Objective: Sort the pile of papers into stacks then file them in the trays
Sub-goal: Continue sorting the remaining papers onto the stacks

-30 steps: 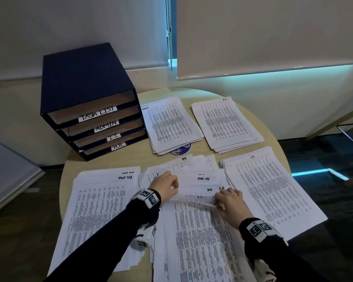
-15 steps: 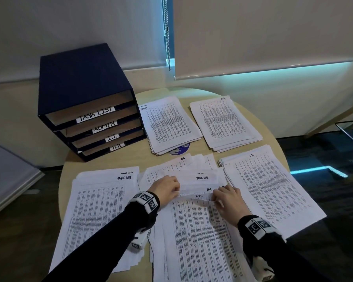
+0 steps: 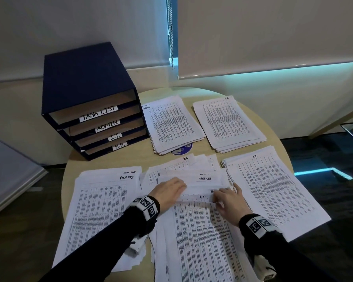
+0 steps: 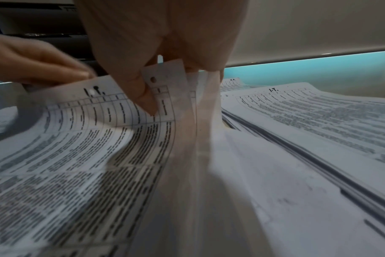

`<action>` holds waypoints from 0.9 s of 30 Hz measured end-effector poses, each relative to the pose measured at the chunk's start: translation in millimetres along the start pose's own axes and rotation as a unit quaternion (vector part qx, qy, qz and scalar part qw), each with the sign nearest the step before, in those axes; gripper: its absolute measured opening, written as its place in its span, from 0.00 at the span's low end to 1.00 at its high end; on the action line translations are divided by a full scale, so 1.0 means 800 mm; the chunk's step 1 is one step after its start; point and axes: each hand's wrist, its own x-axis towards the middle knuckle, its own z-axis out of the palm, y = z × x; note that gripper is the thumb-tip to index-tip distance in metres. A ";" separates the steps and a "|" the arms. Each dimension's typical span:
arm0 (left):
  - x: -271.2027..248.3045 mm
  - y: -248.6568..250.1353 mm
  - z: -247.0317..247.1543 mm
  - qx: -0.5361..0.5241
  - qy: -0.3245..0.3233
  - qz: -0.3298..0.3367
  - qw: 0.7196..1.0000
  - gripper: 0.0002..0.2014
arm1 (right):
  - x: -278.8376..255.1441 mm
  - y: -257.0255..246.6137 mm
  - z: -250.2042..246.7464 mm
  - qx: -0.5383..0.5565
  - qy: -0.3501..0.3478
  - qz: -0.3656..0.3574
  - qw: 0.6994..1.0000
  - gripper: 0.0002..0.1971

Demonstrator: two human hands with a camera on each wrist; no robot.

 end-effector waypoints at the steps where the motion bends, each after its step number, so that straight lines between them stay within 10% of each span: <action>1: 0.007 -0.001 -0.002 -0.029 0.018 -0.021 0.999 0.16 | 0.001 -0.002 -0.002 0.005 -0.002 -0.005 1.000 0.08; 9: 0.043 -0.009 0.001 0.008 -0.072 -0.081 0.994 0.19 | -0.010 -0.008 0.000 0.014 0.007 -0.027 1.000 0.05; 16: 0.032 -0.021 0.005 0.071 0.059 -0.042 0.995 0.09 | -0.009 -0.004 0.008 -0.010 0.043 -0.041 0.998 0.11; 27: 0.001 -0.008 0.005 0.005 0.038 0.022 0.999 0.11 | 0.011 -0.011 0.009 -0.070 0.117 -0.067 0.988 0.18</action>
